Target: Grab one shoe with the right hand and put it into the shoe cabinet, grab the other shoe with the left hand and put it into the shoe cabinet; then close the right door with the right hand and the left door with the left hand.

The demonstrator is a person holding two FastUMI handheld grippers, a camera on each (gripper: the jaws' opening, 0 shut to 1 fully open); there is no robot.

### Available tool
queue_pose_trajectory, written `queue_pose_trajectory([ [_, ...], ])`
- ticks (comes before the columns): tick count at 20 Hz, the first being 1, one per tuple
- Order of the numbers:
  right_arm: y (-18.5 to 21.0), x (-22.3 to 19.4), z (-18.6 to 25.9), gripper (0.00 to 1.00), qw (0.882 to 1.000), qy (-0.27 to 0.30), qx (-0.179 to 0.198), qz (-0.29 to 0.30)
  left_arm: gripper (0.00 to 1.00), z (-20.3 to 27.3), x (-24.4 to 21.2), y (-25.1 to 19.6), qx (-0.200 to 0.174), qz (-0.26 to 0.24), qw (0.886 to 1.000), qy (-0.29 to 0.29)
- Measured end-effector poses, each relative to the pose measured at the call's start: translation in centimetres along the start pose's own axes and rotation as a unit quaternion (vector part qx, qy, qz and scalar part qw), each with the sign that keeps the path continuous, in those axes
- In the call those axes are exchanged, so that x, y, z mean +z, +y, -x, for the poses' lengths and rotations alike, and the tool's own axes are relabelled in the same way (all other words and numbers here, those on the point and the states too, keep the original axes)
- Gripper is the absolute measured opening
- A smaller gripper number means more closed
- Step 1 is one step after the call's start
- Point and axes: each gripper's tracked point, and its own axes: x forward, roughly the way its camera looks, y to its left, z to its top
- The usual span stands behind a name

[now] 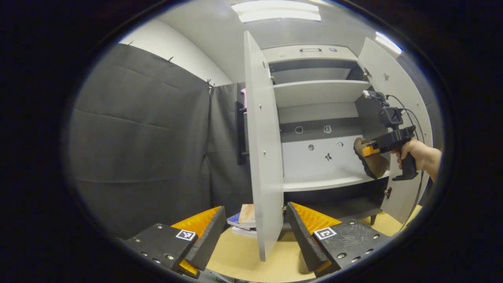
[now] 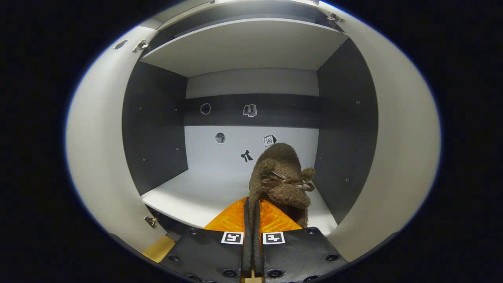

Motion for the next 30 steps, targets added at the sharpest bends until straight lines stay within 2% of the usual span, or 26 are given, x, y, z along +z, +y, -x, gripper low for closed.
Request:
queue_pose_trajectory([
  [4,-0.4,0.2,-4.2,0.04,1.000,0.019,-0.019,0.006,0.99,0.2,-0.6,2.0,0.023,0.007,1.000,0.005],
  [5,-0.5,0.1,-5.1,0.04,0.999,0.024,-0.025,0.008,0.99,0.2,-0.9,2.5,0.028,0.006,1.000,0.006],
  [6,-0.7,-0.4,-5.9,0.04,0.999,0.032,-0.031,0.012,0.92,0.2,-1.0,2.9,0.032,0.003,0.999,0.008],
  [8,-0.5,-1.2,-6.9,0.04,0.998,0.043,-0.037,0.025,0.92,0.5,-1.1,3.5,0.039,-0.005,0.999,0.009],
  [9,-0.6,-1.1,-7.7,0.08,0.998,0.042,-0.045,0.028,0.92,0.5,-1.1,3.7,0.041,-0.008,0.999,0.010],
  [10,-0.6,-1.0,-7.9,0.05,0.997,0.036,-0.052,0.033,0.92,0.6,-1.3,3.9,0.042,-0.012,0.999,0.010],
  [11,-0.9,-0.6,-7.9,0.15,0.997,0.025,-0.061,0.037,0.92,0.7,-1.3,4.0,0.044,-0.015,0.999,0.011],
  [13,-0.5,0.3,-7.4,0.19,0.997,0.001,-0.062,0.041,0.92,0.7,-1.5,4.0,0.044,-0.019,0.999,0.013],
  [17,-0.2,1.2,-4.0,0.92,0.998,-0.033,-0.052,0.020,0.92,0.6,-1.6,2.8,0.027,-0.017,0.999,0.015],
  [18,-0.3,1.3,-3.0,0.99,0.998,-0.040,-0.049,0.012,0.92,0.5,-1.6,2.2,0.021,-0.017,1.000,0.015],
  [22,0.3,2.0,2.7,0.97,0.997,-0.074,-0.013,0.002,0.92,0.4,-1.6,-0.5,-0.013,-0.011,1.000,0.014],
  [23,0.1,2.1,4.2,0.97,0.996,-0.086,-0.010,0.003,0.99,0.3,-1.6,-1.3,-0.023,-0.010,1.000,0.014],
  [24,0.1,2.2,5.6,0.96,0.995,-0.095,-0.006,0.004,0.92,0.4,-1.8,-2.2,-0.034,-0.009,0.999,0.015],
  [27,-0.3,1.6,9.7,0.98,0.994,-0.109,0.005,-0.001,0.92,0.3,-2.3,-4.7,-0.064,-0.007,0.998,0.019],
  [28,-0.5,1.6,11.0,0.96,0.993,-0.114,0.006,-0.005,0.99,0.2,-2.5,-5.5,-0.073,-0.007,0.997,0.020],
  [29,-0.9,1.5,12.2,0.97,0.993,-0.120,0.005,-0.008,0.92,0.1,-2.8,-6.3,-0.082,-0.007,0.996,0.022],
  [30,-1.3,1.4,13.3,0.98,0.992,-0.123,0.003,-0.009,0.92,0.1,-3.3,-6.9,-0.089,-0.006,0.996,0.027],
])
